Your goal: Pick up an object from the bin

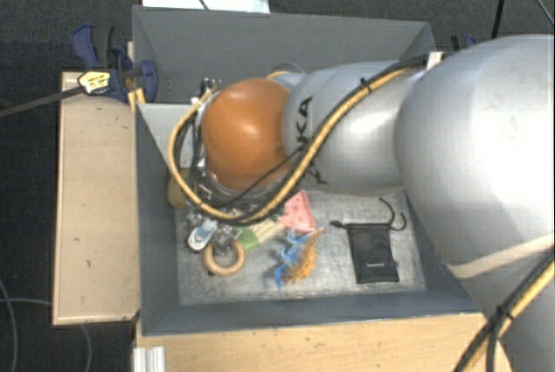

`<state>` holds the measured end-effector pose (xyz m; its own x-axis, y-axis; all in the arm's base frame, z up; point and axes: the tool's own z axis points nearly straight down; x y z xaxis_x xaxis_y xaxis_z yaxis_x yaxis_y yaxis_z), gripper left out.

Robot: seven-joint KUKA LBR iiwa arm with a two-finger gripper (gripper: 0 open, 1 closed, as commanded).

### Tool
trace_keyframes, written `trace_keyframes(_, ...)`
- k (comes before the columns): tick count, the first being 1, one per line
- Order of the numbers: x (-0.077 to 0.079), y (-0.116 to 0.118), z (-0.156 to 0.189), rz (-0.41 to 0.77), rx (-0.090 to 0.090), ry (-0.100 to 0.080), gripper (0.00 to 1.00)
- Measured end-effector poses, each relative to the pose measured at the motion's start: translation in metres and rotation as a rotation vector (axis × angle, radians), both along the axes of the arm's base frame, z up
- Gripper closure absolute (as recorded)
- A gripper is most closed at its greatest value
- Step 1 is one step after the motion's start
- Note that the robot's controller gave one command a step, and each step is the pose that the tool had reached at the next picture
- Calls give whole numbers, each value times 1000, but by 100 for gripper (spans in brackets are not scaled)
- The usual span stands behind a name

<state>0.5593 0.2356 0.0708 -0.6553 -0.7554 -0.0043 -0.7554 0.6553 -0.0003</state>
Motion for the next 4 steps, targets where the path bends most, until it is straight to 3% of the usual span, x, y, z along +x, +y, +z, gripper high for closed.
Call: trace_keyframes(4,-1,0,28,-6,-1,3,100)
